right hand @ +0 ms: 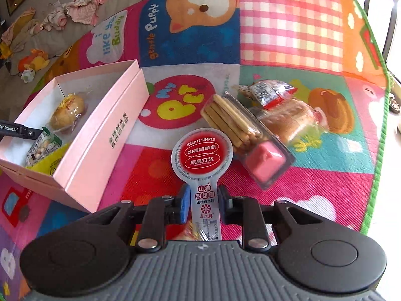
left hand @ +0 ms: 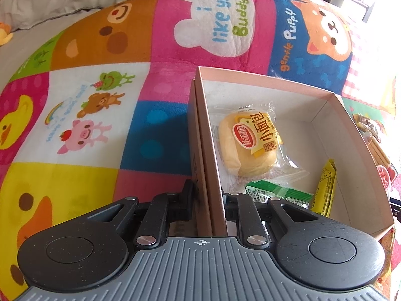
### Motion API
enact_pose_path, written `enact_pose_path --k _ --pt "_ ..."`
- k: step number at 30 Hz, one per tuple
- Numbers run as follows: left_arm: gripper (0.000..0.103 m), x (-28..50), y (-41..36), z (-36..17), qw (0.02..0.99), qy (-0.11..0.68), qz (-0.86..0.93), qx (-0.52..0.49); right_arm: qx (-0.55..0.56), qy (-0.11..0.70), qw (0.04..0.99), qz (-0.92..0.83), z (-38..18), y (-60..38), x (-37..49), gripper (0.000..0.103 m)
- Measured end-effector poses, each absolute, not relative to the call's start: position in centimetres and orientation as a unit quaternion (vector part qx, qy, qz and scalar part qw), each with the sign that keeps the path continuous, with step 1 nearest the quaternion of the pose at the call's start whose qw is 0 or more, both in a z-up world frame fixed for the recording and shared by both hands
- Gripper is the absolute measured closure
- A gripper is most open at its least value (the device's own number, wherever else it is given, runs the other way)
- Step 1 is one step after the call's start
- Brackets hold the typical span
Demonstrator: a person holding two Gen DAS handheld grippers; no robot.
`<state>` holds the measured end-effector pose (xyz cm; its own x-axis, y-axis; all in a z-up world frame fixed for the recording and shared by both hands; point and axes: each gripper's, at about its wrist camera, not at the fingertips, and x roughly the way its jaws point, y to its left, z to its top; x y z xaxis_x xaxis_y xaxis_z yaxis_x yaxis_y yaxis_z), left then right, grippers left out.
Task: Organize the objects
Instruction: 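Grasp the red-and-white round-topped snack card with the right tool, then carry the snack card over the pink box and release it inside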
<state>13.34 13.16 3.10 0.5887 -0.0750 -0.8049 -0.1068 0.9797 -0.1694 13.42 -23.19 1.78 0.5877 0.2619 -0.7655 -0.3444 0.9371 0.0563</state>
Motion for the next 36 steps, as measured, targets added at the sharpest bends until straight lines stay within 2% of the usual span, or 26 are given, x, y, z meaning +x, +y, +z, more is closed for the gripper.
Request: enact_pose_path --k 5,7,9,10,11,13,15,16,21,30,36 --pt "0.085 13.2 13.2 3.1 0.886 0.452 0.006 -0.101 -0.028 0.419 0.898 0.133 2.5 -25.4 10.8 0.079" --pt "0.085 13.2 13.2 3.1 0.886 0.452 0.005 -0.101 -0.018 0.412 0.903 0.119 3.0 -25.7 9.4 0.072" --pt "0.085 13.2 13.2 3.1 0.886 0.452 0.005 -0.101 0.009 0.407 0.905 0.12 3.6 -26.2 7.8 0.051" --pt "0.085 13.2 13.2 3.1 0.887 0.452 0.005 -0.101 0.02 0.406 0.905 0.123 3.7 -26.3 7.3 0.046" --pt "0.085 13.2 13.2 3.1 0.887 0.452 0.005 -0.101 0.03 0.405 0.905 0.126 3.9 -26.4 6.6 0.042" --pt "0.085 13.1 13.1 3.1 0.887 0.451 0.004 -0.1 0.037 0.411 0.9 0.138 4.0 -26.2 5.5 0.041" --pt "0.085 13.1 13.1 3.1 0.887 0.451 0.004 -0.1 0.029 0.421 0.893 0.154 3.9 -25.7 4.9 0.03" --pt "0.085 13.1 13.1 3.1 0.887 0.451 0.004 -0.1 0.022 0.431 0.887 0.164 3.8 -25.1 4.5 0.027" --pt "0.085 13.1 13.1 3.1 0.887 0.451 0.004 -0.101 0.045 0.467 0.86 0.2 2.9 -22.7 4.8 0.026" --pt "0.084 13.0 13.2 3.1 0.886 0.452 0.003 -0.101 0.076 0.431 0.877 0.201 2.6 -21.3 9.4 0.024" --pt "0.084 12.9 13.2 3.0 0.887 0.451 0.002 -0.103 -0.062 0.352 0.923 0.144 4.8 -21.8 8.5 0.024"
